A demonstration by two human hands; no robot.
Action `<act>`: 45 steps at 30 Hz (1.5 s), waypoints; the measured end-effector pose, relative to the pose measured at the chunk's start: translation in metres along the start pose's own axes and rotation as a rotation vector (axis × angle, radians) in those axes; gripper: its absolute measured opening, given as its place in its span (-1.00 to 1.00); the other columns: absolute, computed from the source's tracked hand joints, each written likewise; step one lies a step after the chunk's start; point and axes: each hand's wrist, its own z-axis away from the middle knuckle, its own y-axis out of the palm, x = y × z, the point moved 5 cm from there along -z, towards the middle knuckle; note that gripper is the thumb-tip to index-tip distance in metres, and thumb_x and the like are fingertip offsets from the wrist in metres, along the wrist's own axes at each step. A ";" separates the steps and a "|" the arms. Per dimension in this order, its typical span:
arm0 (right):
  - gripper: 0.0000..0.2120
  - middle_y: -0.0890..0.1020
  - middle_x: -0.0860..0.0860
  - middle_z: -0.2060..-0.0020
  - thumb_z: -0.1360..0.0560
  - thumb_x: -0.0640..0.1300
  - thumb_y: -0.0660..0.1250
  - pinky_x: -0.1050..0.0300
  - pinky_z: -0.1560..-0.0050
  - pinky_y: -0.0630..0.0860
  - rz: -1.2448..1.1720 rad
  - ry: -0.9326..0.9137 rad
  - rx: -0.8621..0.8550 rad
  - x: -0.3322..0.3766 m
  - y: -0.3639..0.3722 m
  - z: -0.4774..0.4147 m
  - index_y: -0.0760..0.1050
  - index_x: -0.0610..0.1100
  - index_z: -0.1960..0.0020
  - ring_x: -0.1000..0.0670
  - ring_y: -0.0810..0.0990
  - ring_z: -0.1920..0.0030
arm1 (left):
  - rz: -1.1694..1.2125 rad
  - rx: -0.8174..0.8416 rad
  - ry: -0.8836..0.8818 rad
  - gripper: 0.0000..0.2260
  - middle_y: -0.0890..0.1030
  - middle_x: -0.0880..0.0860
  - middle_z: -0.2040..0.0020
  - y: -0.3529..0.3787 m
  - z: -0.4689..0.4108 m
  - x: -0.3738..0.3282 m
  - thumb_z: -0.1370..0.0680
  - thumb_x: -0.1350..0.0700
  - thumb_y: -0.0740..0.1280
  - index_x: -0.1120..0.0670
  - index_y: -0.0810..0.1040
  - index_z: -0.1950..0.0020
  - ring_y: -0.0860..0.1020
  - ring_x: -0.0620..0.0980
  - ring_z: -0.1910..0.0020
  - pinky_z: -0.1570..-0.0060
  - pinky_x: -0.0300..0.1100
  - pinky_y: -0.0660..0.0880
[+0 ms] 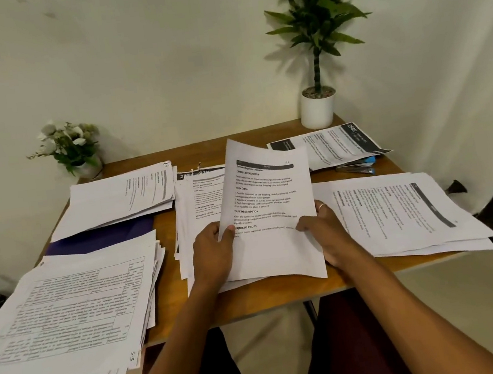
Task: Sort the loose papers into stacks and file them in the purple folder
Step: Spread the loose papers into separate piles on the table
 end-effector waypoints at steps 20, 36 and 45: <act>-0.43 0.67 -0.07 -0.15 -0.41 -0.48 0.39 -0.38 -0.05 0.61 -0.564 0.038 -0.337 -0.019 -0.023 0.024 0.47 -0.08 -0.34 -0.15 0.66 -0.15 | 0.603 0.265 -0.217 -0.81 0.74 0.04 -0.03 0.027 0.008 -0.042 -0.61 0.15 0.39 0.03 0.59 -0.22 0.73 0.15 0.07 0.11 -0.01 0.67; -0.49 0.65 -0.03 -0.22 -0.50 -0.41 0.36 0.09 0.15 0.68 -0.752 0.049 -0.461 -0.013 -0.072 0.066 0.44 -0.04 -0.36 -0.04 0.61 -0.20 | -0.071 0.266 -0.026 -0.61 0.58 0.02 -0.32 0.144 -0.002 -0.102 -0.58 -0.03 0.43 -0.04 0.48 -0.39 0.63 0.08 -0.17 0.09 -0.26 0.58; -0.97 0.52 -0.18 0.20 -0.55 -0.34 0.26 0.10 0.24 0.66 -0.750 0.254 -0.087 0.007 -0.016 0.110 0.47 -0.29 0.04 -0.05 0.62 0.27 | -0.194 0.165 0.113 -0.81 0.60 -0.07 -0.04 0.148 0.001 -0.085 -0.53 0.06 0.49 -0.04 0.56 -0.08 0.58 -0.06 0.05 0.21 -0.34 0.44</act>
